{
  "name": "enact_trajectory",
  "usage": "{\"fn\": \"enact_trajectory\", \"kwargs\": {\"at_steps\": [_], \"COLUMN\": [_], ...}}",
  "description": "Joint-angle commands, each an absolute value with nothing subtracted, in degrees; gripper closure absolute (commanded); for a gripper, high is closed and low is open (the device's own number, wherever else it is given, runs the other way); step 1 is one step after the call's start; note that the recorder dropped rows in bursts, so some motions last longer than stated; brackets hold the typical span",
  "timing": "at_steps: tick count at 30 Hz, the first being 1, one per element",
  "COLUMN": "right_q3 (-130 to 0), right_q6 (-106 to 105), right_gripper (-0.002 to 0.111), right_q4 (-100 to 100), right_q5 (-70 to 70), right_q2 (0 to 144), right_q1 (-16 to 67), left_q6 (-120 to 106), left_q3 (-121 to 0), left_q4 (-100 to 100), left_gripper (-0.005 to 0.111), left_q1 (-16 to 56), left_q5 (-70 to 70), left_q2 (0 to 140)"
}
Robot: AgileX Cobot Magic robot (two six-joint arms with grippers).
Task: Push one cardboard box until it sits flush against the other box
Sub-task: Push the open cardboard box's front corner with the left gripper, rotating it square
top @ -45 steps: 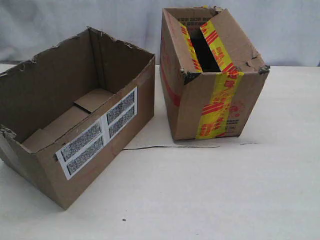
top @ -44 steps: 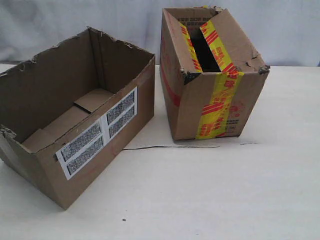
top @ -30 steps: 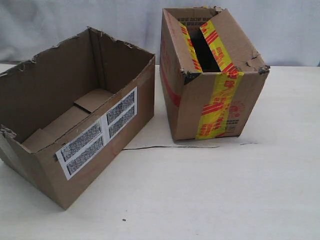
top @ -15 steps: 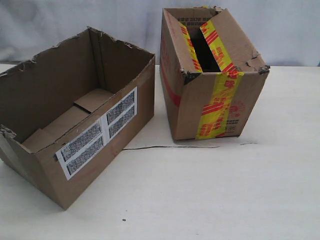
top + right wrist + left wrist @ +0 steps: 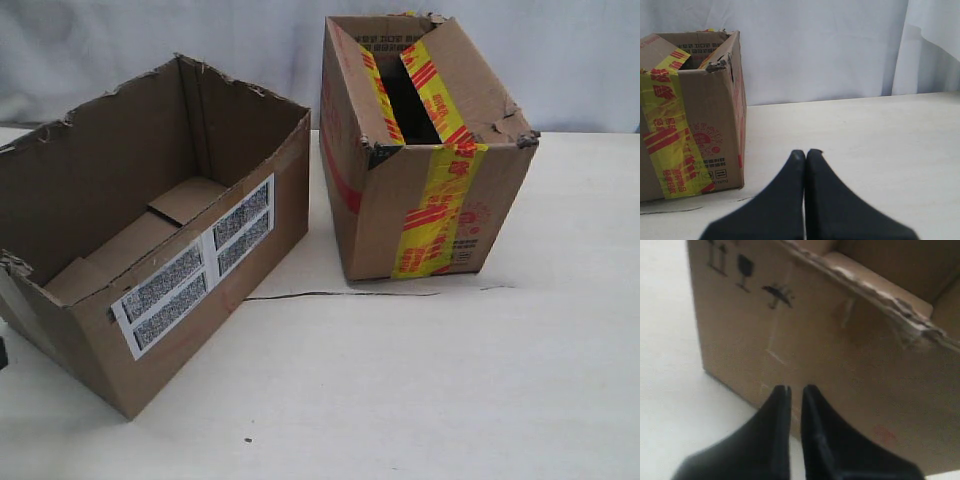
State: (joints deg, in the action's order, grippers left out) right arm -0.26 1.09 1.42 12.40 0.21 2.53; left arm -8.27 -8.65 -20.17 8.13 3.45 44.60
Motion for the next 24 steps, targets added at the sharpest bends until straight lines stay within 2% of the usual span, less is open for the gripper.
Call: {"fn": "enact_trajectory", "kwargs": {"at_steps": [1,15,24], "right_q3": [0.0,0.0,0.0], "right_q6": [0.7,0.7,0.7], "right_gripper": [0.109,0.109,0.109], "right_q4": [1.1,1.1,1.1], "right_q5": [12.3,12.3,12.3], "right_q2": [0.0,0.0,0.0], "right_q1": [2.7,2.7,2.7], "left_q6": [-9.4,-7.0,-3.9], "left_q3": [-10.7,-11.2,-18.0], "left_q4": [-20.1,-20.1,-16.7], "left_gripper": [0.107,0.107,0.107], "left_q1": [13.5,26.2,27.4], "left_q5": [-2.8,-16.2,-17.9], "left_q2": [52.7,60.6,71.3]}}
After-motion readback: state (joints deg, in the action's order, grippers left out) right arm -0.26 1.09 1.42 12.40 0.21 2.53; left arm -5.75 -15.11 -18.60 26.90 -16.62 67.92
